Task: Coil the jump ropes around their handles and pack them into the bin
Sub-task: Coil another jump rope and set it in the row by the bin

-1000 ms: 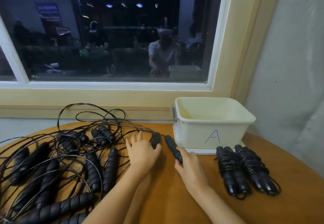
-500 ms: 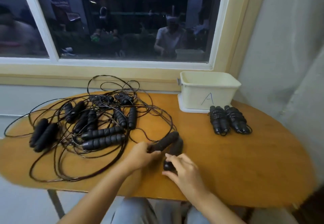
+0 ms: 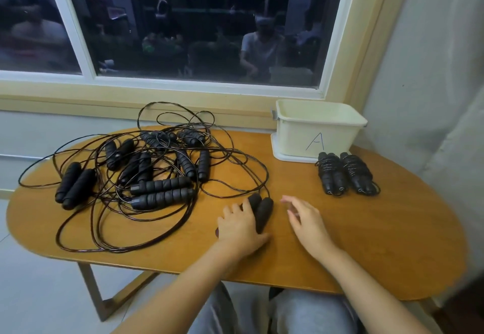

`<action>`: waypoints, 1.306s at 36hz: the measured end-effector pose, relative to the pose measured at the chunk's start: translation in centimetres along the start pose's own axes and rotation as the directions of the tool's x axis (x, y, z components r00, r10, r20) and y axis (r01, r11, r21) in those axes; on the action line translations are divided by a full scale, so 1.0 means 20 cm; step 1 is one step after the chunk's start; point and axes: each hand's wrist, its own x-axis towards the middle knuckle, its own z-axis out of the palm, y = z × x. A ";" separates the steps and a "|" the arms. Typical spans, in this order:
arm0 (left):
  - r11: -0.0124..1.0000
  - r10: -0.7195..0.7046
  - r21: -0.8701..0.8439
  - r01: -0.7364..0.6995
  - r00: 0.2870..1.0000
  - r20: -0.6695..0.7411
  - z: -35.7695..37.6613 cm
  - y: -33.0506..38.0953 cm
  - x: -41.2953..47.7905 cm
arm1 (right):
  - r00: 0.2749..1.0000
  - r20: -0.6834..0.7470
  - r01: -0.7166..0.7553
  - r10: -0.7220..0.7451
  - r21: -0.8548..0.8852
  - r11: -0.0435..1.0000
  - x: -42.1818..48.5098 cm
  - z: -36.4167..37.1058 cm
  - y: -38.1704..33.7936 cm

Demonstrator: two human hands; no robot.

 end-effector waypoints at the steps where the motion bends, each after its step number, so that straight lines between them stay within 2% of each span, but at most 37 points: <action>1: 1.000 0.013 0.020 -0.013 1.000 -0.022 0.01 0.01 0.01 | 1.000 0.018 -0.012 0.013 -0.012 1.000 0.01 -0.01 0.01; 4: 0.982 0.188 0.017 -0.187 0.982 -0.032 0.02 -0.07 0.06 | 0.999 0.044 -0.032 0.033 -0.029 0.999 0.04 -0.05 0.05; 7: 0.921 0.389 -0.018 -0.389 0.917 0.085 -0.06 -0.22 0.09 | 0.996 0.088 -0.002 0.006 -0.043 0.999 0.06 -0.08 0.10; 10: 0.867 0.493 -0.032 -0.497 0.847 0.197 -0.13 -0.38 0.10 | 0.966 0.235 0.124 -0.109 -0.050 0.991 0.06 -0.08 0.14; 12: 0.856 0.512 -0.054 -0.515 0.825 0.239 -0.15 -0.45 0.10 | 0.929 0.329 0.201 -0.171 -0.060 0.978 0.07 -0.05 0.16; 15: 0.854 0.515 -0.067 -0.516 0.820 0.251 -0.15 -0.48 0.08 | 0.890 0.413 0.223 -0.192 -0.026 0.974 0.07 -0.01 0.15; 24: 0.836 0.544 -0.038 -0.547 0.819 0.181 -0.10 -0.49 0.07 | 0.902 0.361 0.259 -0.235 -0.017 0.966 0.07 0.08 0.12; 30: 0.841 0.539 -0.028 -0.541 0.831 0.136 -0.07 -0.50 0.07 | 0.904 0.416 0.130 -0.100 -0.045 0.991 0.08 0.04 0.10; 34: 0.843 0.538 -0.025 -0.538 0.839 0.081 -0.05 -0.51 0.05 | 0.875 0.438 0.343 -0.205 -0.262 0.902 0.11 0.01 0.11; 38: 0.851 0.526 -0.015 -0.526 0.850 0.034 -0.04 -0.50 0.04 | 0.855 0.454 0.437 -0.251 -0.370 0.820 0.09 -0.09 0.16; 41: 0.848 0.530 -0.008 -0.530 0.848 0.022 -0.02 -0.45 0.06 | 0.882 0.396 0.425 -0.255 -0.437 0.793 0.03 -0.15 0.24; 44: 0.841 0.541 -0.014 -0.541 0.841 0.015 0.00 -0.39 0.08 | 0.919 0.211 0.394 -0.334 -0.516 0.760 0.00 -0.17 0.34; 47: 0.843 0.538 -0.010 -0.538 0.843 0.002 0.01 -0.34 0.09 | 0.947 0.055 0.292 -0.316 -0.554 0.780 -0.04 -0.18 0.35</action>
